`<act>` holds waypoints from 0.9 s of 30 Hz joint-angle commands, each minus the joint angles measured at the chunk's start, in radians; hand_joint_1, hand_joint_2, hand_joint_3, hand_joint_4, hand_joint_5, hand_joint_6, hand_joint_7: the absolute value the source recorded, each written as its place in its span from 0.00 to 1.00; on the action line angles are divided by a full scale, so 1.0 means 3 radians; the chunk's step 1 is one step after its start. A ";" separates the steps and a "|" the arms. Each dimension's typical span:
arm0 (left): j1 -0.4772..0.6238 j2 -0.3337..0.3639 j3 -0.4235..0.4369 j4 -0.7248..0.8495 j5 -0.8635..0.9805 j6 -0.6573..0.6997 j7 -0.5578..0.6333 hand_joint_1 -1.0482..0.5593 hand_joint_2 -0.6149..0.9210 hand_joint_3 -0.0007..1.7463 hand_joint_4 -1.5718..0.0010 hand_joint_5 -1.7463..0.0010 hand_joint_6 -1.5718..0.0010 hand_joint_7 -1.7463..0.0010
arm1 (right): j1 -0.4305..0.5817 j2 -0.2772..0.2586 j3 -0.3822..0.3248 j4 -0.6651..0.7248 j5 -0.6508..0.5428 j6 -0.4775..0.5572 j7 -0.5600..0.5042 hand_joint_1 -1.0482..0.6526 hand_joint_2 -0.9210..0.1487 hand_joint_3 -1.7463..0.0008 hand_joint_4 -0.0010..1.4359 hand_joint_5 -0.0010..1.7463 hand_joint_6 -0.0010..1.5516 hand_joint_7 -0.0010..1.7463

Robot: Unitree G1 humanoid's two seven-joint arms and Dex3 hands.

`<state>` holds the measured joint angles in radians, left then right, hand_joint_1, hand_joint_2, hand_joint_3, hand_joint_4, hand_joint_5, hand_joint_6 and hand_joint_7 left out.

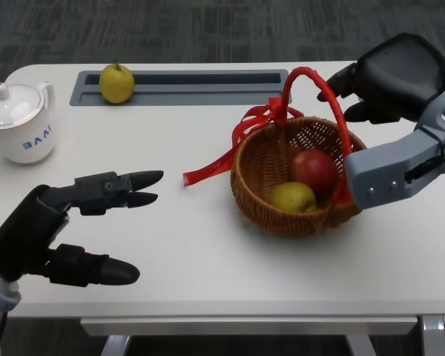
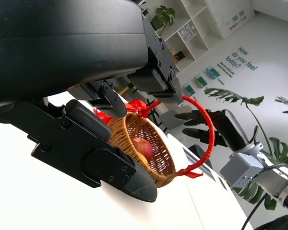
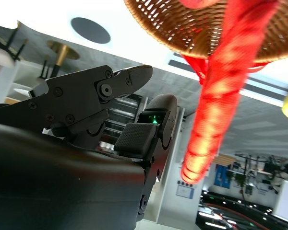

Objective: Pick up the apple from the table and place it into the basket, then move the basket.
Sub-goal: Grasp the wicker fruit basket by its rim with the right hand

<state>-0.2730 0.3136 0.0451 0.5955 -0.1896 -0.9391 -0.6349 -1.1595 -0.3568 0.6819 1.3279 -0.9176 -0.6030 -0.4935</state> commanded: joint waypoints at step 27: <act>-0.0035 0.0066 0.0001 -0.0005 -0.0054 0.0060 -0.0056 0.21 0.90 0.00 0.50 1.00 0.63 1.00 | 0.0221 -0.0733 0.0104 -0.0736 -0.0104 -0.0690 0.1057 0.01 0.19 1.00 0.26 0.00 0.18 0.00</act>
<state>-0.2780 0.3168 0.0431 0.5900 -0.1937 -0.9246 -0.6387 -1.0861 -0.5501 0.7011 1.1278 -0.9373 -0.8005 -0.1928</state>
